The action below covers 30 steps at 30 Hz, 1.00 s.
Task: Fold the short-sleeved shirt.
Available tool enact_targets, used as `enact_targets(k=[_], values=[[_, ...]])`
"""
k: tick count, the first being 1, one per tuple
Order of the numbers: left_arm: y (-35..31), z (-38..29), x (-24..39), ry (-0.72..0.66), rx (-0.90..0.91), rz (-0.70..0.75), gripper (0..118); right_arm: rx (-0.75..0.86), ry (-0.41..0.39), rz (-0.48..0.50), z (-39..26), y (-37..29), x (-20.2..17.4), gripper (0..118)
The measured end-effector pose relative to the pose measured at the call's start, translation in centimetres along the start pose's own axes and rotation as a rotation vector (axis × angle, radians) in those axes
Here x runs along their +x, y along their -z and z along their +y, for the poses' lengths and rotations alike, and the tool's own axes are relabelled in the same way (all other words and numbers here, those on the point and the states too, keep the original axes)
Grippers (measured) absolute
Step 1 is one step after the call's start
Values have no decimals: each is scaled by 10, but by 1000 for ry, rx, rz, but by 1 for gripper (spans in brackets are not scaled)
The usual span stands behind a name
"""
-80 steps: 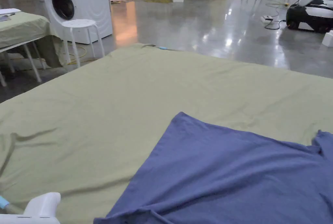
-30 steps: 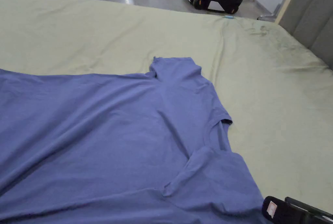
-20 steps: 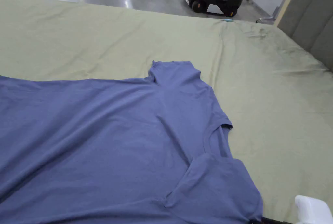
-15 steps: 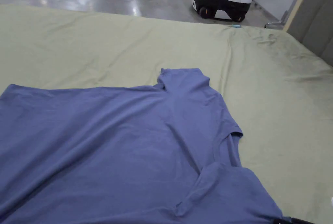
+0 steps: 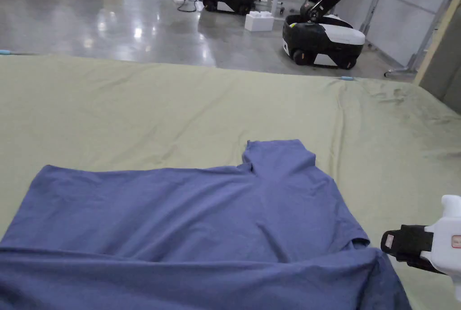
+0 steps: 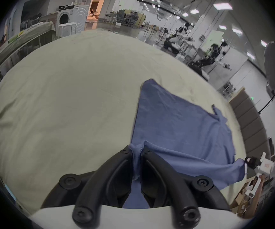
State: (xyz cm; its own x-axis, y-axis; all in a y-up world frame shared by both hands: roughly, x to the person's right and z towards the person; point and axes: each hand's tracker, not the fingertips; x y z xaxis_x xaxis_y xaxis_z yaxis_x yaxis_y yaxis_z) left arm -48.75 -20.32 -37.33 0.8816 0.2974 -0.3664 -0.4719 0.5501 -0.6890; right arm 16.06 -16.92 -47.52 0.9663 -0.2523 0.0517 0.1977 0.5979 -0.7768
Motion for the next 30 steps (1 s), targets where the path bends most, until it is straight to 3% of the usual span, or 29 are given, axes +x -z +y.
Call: enact_targets(k=[2, 5, 8, 10, 12, 14, 15, 16, 17, 18, 19, 20, 21, 22, 25, 30], values=[[21, 1, 1, 11, -60, 40, 8, -29, -20, -47, 4, 19, 4, 12], [40, -11, -8, -10, -113, 34, 8, -90, 69, -19, -1, 37, 15, 12], [31, -17, -16, -52, -59, -18, 8, -86, 87, -16, -9, 36, 19, 12], [21, -17, -21, -67, -57, -50, 9, -56, 85, -6, -14, 22, 26, 12], [-6, -18, -26, -154, -25, -101, 16, 42, 60, 65, -24, -12, 20, 12], [-52, -28, -32, -197, 84, -181, 37, 153, 11, 130, -45, -54, 6, 16], [-73, -33, -33, -185, 133, -182, 54, 193, -5, 163, -56, -67, 2, 32], [-96, -40, -32, -172, 181, -176, 83, 217, -3, 192, -68, -79, -1, 59], [-120, -52, -31, -141, 204, -163, 91, 172, 18, 226, -80, -85, -1, 67], [-134, -61, -30, -120, 213, -166, 91, 126, 31, 242, -88, -88, -2, 67], [-150, -73, -29, -81, 210, -150, 90, 55, 42, 279, -100, -88, -3, 67], [-158, -84, -29, -65, 209, -122, 82, -7, 45, 287, -110, -87, -5, 64], [-163, -99, -28, -63, 199, -108, 55, -45, 43, 254, -122, -83, -7, 41], [-165, -113, -29, -90, 158, -114, 0, -68, 15, 217, -135, -82, -11, 2], [-141, -143, -41, -296, -19, -280, 0, -110, -9, 172, -166, -72, -18, 2], [-104, -137, -43, -253, -37, -179, 0, -133, 89, 285, -173, -68, -19, 2]])
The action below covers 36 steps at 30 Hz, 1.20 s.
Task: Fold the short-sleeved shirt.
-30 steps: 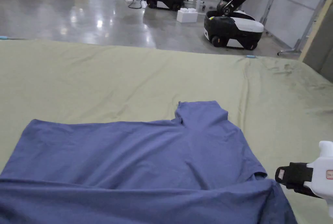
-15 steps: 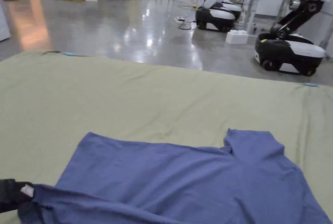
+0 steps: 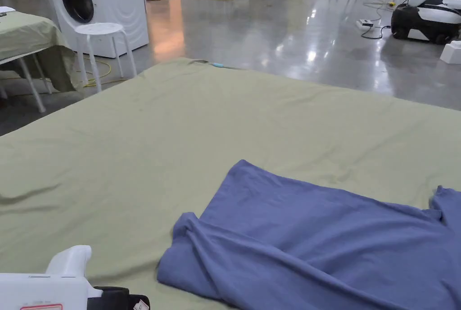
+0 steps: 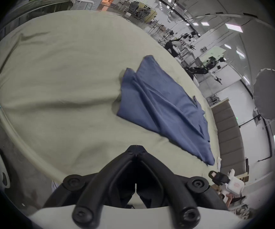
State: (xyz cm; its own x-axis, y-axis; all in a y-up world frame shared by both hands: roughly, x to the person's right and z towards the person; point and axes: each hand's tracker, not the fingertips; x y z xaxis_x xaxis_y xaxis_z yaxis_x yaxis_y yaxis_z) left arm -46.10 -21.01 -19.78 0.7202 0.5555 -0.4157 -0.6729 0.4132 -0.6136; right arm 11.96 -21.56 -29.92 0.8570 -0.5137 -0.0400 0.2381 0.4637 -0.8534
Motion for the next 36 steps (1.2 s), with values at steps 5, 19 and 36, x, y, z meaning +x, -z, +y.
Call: enact_targets(k=[5, 19, 36], values=[[27, 41, -4, 31, 146, 62, 5, 55, -29, -41, 11, -11, -4, 2], [80, 56, 0, 52, -62, 49, 12, 96, 56, -100, 13, -31, 12, 2], [93, 37, 26, 165, -111, 154, 10, 31, -98, -289, 86, 22, 45, 93]])
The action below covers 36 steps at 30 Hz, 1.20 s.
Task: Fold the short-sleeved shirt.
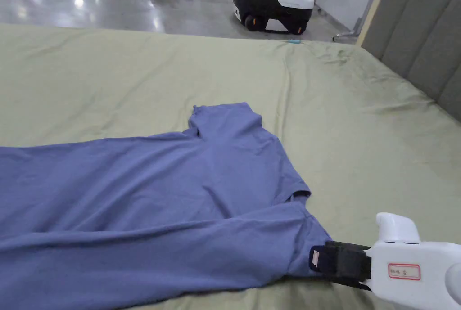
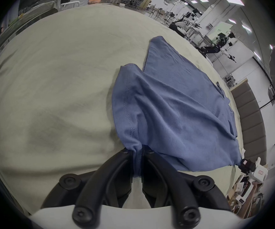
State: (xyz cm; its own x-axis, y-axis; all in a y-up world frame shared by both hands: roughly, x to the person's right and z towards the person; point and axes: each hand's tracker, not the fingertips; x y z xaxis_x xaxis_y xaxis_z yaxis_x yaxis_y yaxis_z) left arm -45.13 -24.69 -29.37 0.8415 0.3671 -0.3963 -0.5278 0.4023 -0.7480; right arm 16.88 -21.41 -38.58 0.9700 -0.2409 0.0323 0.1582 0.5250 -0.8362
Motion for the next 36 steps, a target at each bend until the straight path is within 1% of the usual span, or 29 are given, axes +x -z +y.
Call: enact_targets(k=[1, 2, 3, 4, 5, 6, 7, 8, 9, 11, 14, 15, 18, 19, 23, 26, 27, 28, 30, 31, 33, 35, 36], values=[[0, 0, -1, -3, 4, -1, 10, -9, 3, 13, 2, 7, -2, 90], [-1, 1, -2, -6, 7, -1, 10, -19, 6, 35, 4, 14, -4, 80], [-2, -1, 0, -5, 14, 1, 10, -31, 10, 57, 5, 20, -6, 53], [-3, -2, 2, 1, 19, 1, 10, -50, 14, 90, 6, 26, -10, 8], [-7, -2, 5, 6, 20, 1, 10, -51, 20, 118, 6, 31, -12, 8], [-11, 3, 3, 14, 22, -5, 10, -80, 16, 112, 7, 34, -16, 8], [-15, 3, 3, 19, 30, -30, 10, -81, -32, 61, 10, 32, -21, 8], [-20, 5, 2, 3, 32, -78, 10, -50, -72, 44, 10, 29, -25, 8], [-23, 6, 1, -37, 36, -116, 10, -60, -105, 52, 12, 25, -26, 8], [-30, 12, -2, -76, 51, -153, 10, -48, -93, 49, 16, 16, -28, 8], [-45, 17, 4, 15, 89, -116, 10, -10, -68, 73, 21, -6, -24, 8], [-53, 17, 6, 34, 98, -145, 10, 3, -58, 89, 22, -17, -23, 8], [-78, 16, 15, 45, 118, -249, 10, 18, -68, 107, 19, -43, -21, 8], [-86, 15, 17, 47, 119, -263, 10, 23, -71, 112, 18, -52, -22, 8], [-103, 9, 12, 42, 117, -280, 10, 16, -67, 132, -1, -79, -22, 8], [-121, -5, 0, -8, 93, -343, 10, 20, -62, 110, -20, -103, -16, 8], [-128, -12, -6, -9, 99, -340, 10, 22, -46, 101, -25, -110, -11, 8], [-134, -18, -13, -18, 103, -330, 10, 12, -1, 88, -30, -116, -3, 8], [-137, -29, -28, -28, 104, -235, 10, -3, 69, 64, -39, -120, 13, 8], [-135, -35, -38, -33, 92, -191, 10, -21, 88, 35, -44, -118, 20, 8], [-119, -46, -54, -53, 36, -98, 10, -55, 86, -13, -54, -110, 29, 8], [-95, -62, -62, -44, -47, -48, 10, -108, 83, 5, -65, -95, 32, 8], [-83, -69, -65, -35, -82, -9, 10, -124, 95, 4, -71, -86, 32, 8]])
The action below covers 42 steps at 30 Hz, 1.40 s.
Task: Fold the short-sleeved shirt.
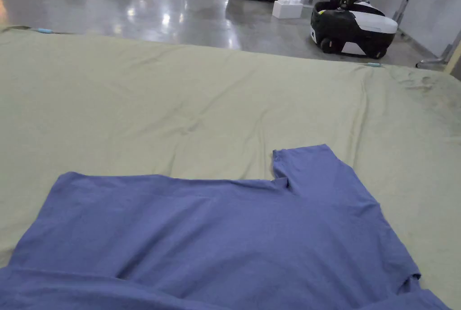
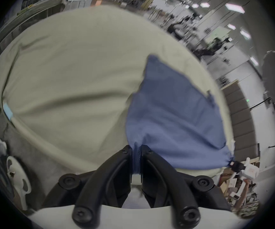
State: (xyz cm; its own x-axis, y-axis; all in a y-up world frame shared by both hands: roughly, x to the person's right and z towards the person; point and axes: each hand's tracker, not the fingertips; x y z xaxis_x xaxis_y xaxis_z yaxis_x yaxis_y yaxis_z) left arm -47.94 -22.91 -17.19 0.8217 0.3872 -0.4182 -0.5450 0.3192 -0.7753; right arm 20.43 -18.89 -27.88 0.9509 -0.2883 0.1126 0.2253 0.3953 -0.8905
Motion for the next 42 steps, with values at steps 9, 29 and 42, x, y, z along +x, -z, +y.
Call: enact_targets(k=[9, 29, 42], values=[[-45, -25, 3, -158, 181, -144, 42, 63, 123, 22, -7, -9, 12, 55], [37, 171, 93, 71, 228, -145, 0, 100, -131, 211, 35, -19, -89, 2], [160, 246, 114, 259, 51, 9, 70, 37, -96, 163, 75, 7, -101, 2]])
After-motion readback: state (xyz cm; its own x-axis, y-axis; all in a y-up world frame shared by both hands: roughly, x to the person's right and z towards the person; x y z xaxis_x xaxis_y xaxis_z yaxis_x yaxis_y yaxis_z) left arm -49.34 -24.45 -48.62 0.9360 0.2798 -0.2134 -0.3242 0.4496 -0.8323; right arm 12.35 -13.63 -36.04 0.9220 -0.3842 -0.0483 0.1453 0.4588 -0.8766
